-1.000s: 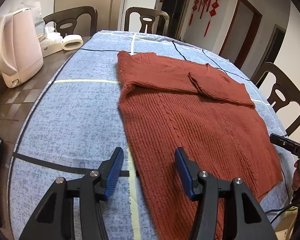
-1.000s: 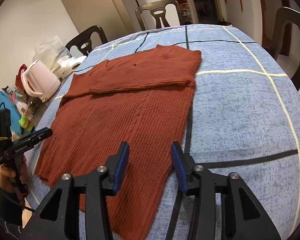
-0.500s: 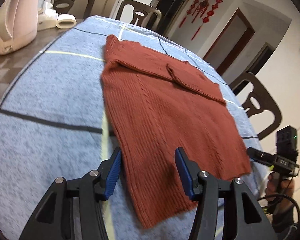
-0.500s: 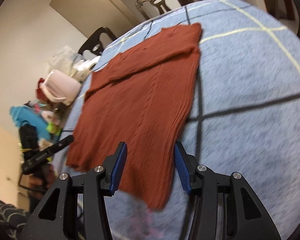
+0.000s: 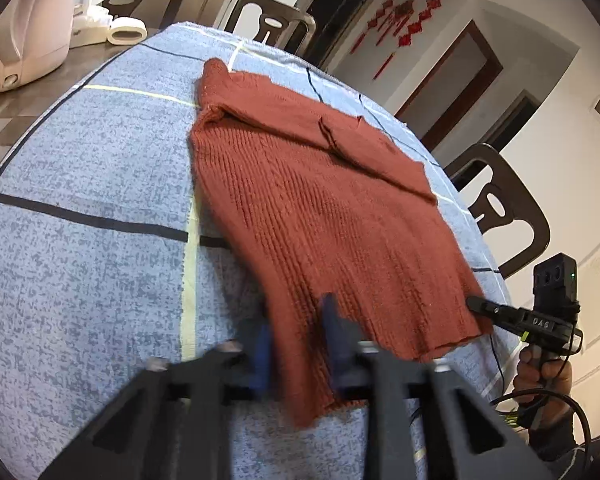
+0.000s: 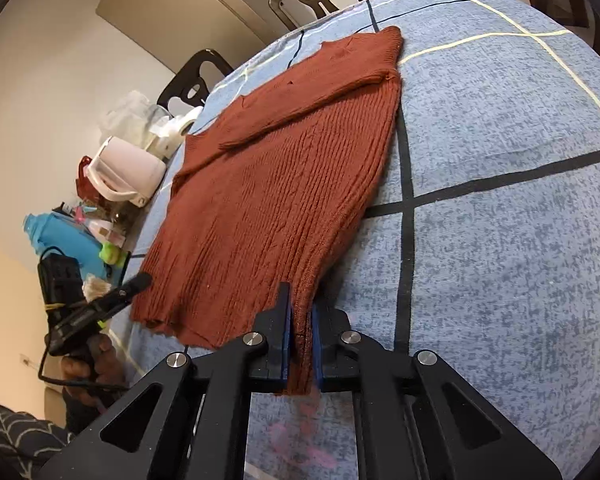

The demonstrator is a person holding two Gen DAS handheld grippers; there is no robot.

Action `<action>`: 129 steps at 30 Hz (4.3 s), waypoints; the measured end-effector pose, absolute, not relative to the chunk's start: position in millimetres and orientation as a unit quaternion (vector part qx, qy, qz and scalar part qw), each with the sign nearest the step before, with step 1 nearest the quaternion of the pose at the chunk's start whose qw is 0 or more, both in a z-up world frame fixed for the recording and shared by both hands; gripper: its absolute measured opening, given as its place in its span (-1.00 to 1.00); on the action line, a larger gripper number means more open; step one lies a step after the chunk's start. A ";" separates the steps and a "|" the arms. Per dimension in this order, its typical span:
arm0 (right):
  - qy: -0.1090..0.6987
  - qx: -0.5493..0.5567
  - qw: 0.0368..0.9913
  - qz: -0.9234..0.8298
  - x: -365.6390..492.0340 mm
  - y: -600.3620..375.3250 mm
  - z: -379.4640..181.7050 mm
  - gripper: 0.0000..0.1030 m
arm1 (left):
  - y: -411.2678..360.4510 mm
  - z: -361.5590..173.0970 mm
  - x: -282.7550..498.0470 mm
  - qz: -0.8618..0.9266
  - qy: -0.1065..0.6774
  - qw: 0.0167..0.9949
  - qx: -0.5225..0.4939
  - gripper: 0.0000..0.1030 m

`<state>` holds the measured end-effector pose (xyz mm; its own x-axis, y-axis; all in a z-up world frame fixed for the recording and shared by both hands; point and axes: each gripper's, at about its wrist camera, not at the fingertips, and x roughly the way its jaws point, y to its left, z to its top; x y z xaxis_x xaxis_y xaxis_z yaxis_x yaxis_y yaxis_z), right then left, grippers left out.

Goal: Fold small clothes
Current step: 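Grasp the sweater hem with the left tool while the right tool grasps it too, then lift the hem with both tools and fold it toward the collar, then open both tools to release the folded hem and withdraw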

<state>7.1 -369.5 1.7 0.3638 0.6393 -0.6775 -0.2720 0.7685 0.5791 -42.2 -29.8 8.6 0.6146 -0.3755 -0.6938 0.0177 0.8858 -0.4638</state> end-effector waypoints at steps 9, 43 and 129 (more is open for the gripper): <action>0.437 0.226 0.818 0.298 2.6 -396.7 29.0 -0.87 | 5.8 40.5 -48.4 -0.109 0.362 0.893 -0.244 -0.86; 0.473 0.338 0.764 0.281 260.7 -374.2 15.5 -0.56 | 57.7 17.1 184.0 -0.090 0.405 0.845 -0.338 -0.81; 0.409 0.080 0.885 0.206 157.6 -358.2 46.7 -0.05 | 4.1 41.7 109.4 0.010 0.390 0.913 -0.118 -0.30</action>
<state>157.6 -358.2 46.7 0.5805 0.4295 -0.6918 -0.2991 0.9027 0.3094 109.4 4.1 41.6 0.6949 -0.0737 -0.7154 -0.1110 0.9718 -0.2079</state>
